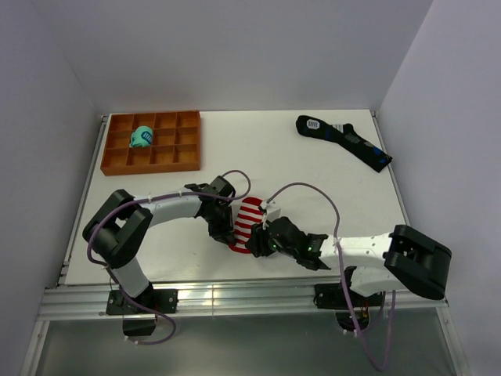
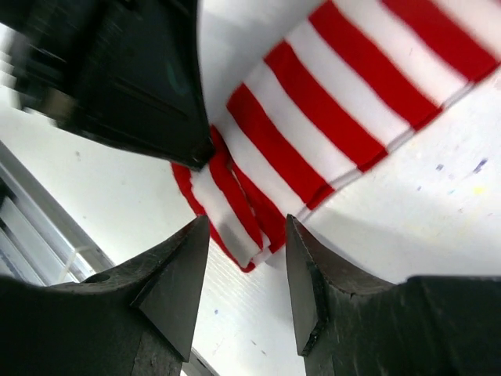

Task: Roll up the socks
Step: Roll the sock at the center of the board.

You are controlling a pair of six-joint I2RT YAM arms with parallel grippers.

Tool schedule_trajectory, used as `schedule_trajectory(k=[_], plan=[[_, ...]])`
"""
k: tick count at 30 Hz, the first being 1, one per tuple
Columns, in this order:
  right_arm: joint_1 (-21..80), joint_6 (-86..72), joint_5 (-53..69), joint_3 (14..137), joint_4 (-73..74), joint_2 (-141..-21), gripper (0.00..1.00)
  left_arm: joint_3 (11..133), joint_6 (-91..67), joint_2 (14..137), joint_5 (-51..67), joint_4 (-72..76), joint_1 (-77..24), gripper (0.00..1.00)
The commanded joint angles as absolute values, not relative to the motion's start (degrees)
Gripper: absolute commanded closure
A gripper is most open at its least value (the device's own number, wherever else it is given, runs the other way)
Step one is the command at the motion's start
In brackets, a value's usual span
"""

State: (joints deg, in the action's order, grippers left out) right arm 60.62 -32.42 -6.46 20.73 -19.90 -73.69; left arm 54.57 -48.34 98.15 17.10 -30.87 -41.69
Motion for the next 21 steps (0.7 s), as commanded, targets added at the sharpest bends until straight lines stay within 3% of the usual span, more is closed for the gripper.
schedule_trajectory(k=[1, 8, 21], plan=[[60.9, -28.3, -8.8, 24.4, -14.8, -70.1, 0.49, 55.1, -45.6, 100.0, 13.2, -32.2, -41.4, 0.99], [62.3, -25.1, -6.9, 27.2, -13.5, -71.6, 0.5, 55.4, -45.7, 100.4, 13.9, -32.2, -41.4, 0.99], [68.6, -22.3, -14.0, 31.2, -10.3, -79.0, 0.5, 56.9, -45.2, 101.7, 14.6, -32.5, -41.4, 0.99]])
